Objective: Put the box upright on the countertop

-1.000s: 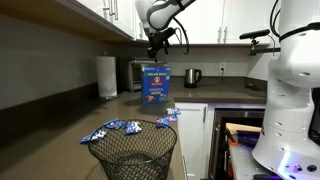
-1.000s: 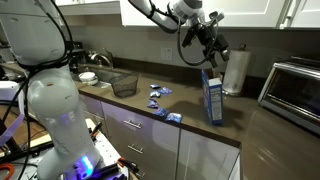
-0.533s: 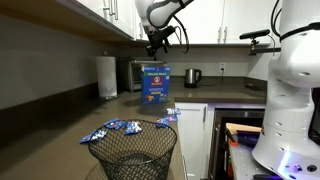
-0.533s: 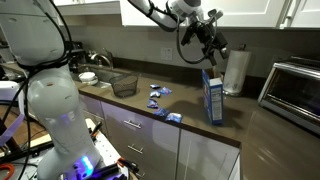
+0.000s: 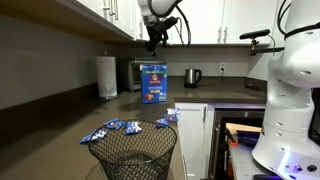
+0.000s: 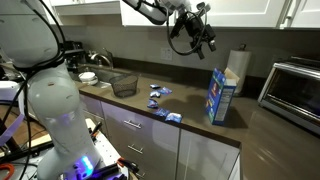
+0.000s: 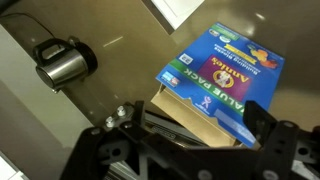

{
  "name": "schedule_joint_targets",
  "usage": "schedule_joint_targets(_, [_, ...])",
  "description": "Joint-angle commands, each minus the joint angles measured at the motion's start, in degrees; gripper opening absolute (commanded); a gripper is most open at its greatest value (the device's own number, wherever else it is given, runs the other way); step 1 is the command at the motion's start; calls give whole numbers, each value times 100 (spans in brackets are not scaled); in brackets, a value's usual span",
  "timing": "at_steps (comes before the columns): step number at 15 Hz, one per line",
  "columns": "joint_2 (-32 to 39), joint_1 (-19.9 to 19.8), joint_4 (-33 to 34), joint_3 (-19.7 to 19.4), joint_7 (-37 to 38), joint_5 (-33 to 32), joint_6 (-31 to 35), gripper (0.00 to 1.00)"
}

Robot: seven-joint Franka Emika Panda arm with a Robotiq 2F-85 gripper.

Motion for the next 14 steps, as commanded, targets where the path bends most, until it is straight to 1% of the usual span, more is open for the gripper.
schedule_joint_targets(1, [-674, 89, -530, 174, -621, 396, -252, 100])
schedule_joint_targets(5, [-1152, 161, -852, 343, -1180, 775, -539, 100])
schedule_joint_targets(8, [-1404, 219, -989, 411, -1752, 1108, -775, 100])
schedule_joint_targets(14, [-1634, 292, -1115, 447, -2732, 1581, -1033, 100])
